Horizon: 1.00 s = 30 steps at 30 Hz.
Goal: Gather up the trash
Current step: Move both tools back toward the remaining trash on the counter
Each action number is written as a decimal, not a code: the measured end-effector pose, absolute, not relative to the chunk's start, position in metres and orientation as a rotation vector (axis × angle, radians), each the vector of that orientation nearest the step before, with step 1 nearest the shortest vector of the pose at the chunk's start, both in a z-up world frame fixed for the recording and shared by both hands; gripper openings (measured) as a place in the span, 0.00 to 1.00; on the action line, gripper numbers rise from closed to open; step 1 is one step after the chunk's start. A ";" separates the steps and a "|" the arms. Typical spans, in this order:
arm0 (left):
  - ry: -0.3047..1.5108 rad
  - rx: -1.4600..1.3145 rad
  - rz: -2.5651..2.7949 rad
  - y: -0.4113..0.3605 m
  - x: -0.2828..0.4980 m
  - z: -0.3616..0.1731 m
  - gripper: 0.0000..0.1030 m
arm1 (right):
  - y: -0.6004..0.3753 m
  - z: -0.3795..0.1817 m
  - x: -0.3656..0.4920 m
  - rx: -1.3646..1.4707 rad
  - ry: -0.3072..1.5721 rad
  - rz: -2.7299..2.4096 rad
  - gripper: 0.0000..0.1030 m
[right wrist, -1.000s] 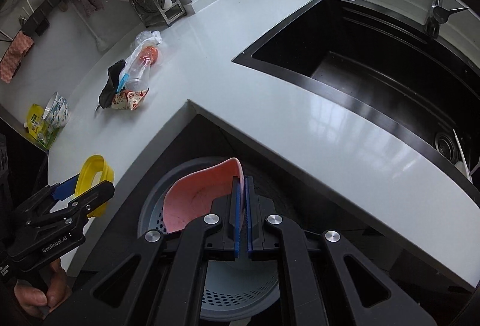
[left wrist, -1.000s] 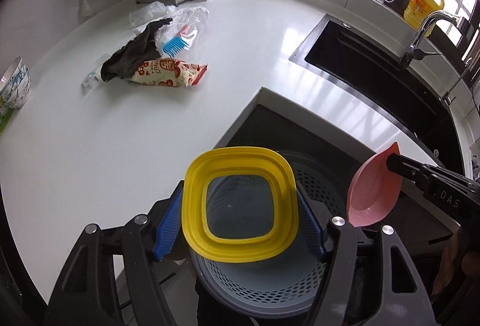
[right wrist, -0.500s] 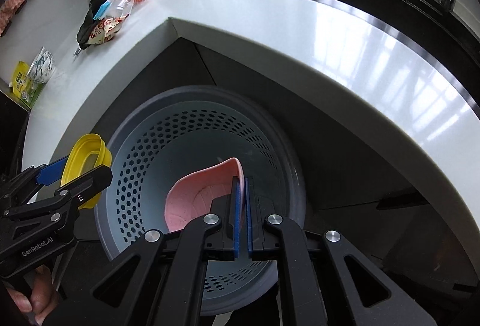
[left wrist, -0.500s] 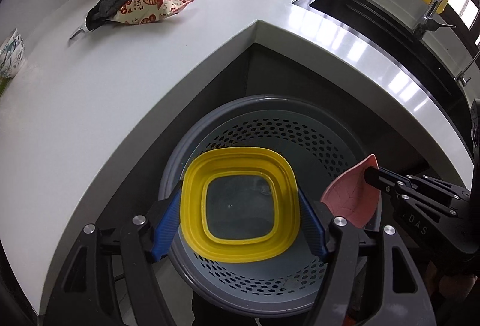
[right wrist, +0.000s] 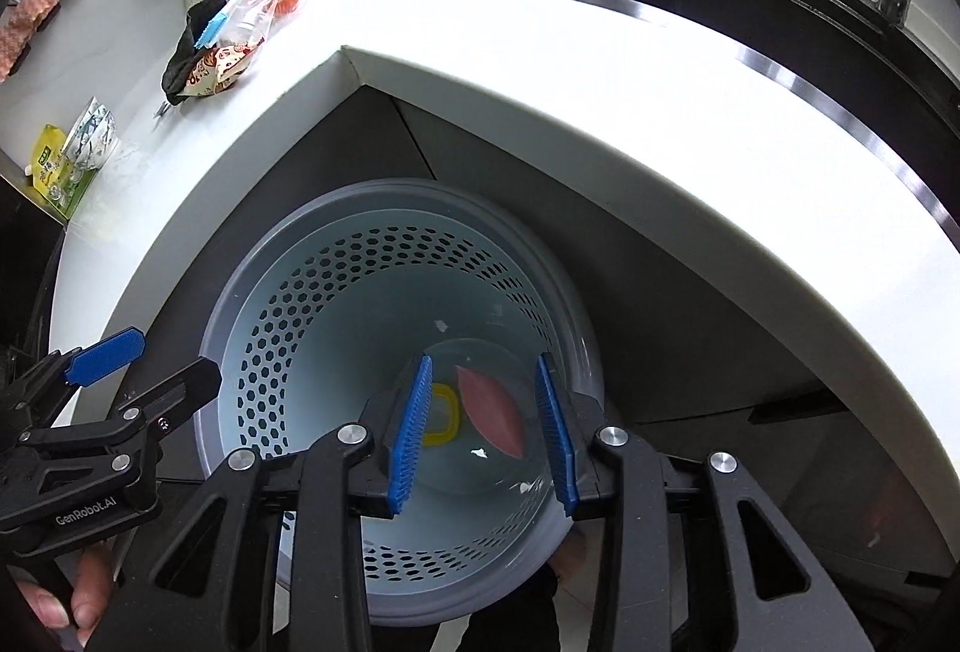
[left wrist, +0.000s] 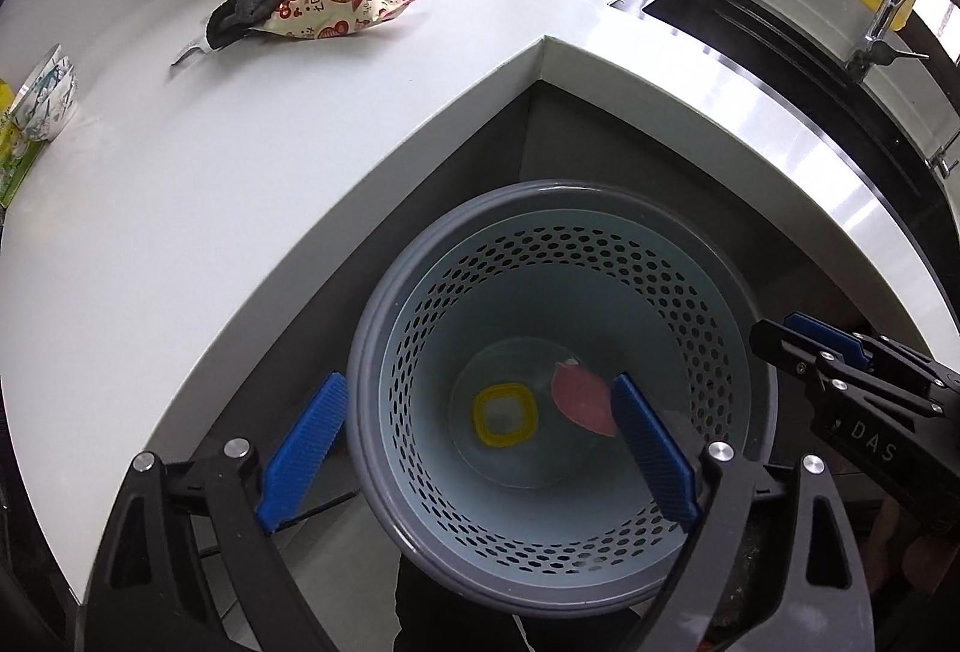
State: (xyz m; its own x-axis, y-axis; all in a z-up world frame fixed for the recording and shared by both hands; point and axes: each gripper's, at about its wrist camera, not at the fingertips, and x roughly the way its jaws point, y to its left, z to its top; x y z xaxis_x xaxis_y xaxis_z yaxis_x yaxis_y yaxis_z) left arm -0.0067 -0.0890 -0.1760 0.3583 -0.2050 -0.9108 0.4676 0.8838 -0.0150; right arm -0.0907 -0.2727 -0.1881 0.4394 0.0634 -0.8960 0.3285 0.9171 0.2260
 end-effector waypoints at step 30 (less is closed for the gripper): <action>0.922 0.170 -0.325 -0.036 0.031 -0.047 0.94 | -0.256 -0.100 -0.060 0.385 1.007 -0.086 0.49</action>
